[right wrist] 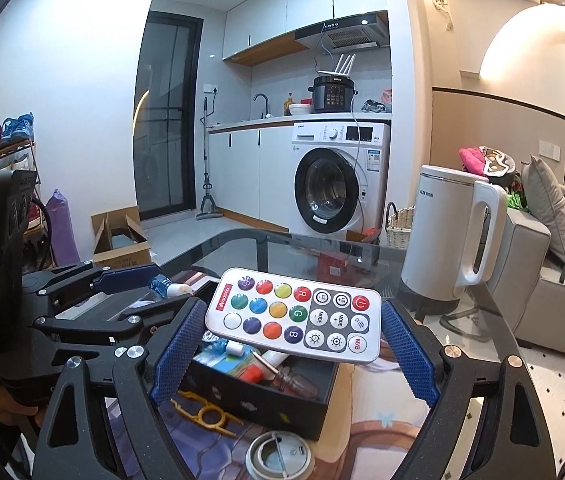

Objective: Organize rigid objects
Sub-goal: 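Carry the tape with the left tool while the right tool carries the remote over the box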

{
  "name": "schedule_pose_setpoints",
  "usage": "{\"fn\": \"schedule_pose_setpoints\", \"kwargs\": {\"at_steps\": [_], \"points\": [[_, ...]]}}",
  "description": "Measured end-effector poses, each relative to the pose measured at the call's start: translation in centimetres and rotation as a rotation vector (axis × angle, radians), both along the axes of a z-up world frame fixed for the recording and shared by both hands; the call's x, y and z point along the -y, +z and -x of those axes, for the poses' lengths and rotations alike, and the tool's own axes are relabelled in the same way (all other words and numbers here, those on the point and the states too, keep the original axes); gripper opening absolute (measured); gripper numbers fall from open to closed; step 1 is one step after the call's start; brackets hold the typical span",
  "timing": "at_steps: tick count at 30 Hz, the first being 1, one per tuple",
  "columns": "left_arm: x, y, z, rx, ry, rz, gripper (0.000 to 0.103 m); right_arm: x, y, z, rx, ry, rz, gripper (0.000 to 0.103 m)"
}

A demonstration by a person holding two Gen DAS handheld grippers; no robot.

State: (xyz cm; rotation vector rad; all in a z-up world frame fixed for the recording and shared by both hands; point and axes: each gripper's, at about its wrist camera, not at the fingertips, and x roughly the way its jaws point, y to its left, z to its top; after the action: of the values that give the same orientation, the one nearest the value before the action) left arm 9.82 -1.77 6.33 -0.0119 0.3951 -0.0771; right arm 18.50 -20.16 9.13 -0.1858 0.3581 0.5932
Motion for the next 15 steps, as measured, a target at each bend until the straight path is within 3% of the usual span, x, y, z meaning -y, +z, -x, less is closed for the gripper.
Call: {"fn": "schedule_pose_setpoints", "kwargs": {"at_steps": [15], "points": [[-1.0, -1.9, -2.7, 0.009, 0.051, 0.023, 0.056, -1.5, -1.4, -2.6, -0.019, 0.024, -0.033, 0.089]]}}
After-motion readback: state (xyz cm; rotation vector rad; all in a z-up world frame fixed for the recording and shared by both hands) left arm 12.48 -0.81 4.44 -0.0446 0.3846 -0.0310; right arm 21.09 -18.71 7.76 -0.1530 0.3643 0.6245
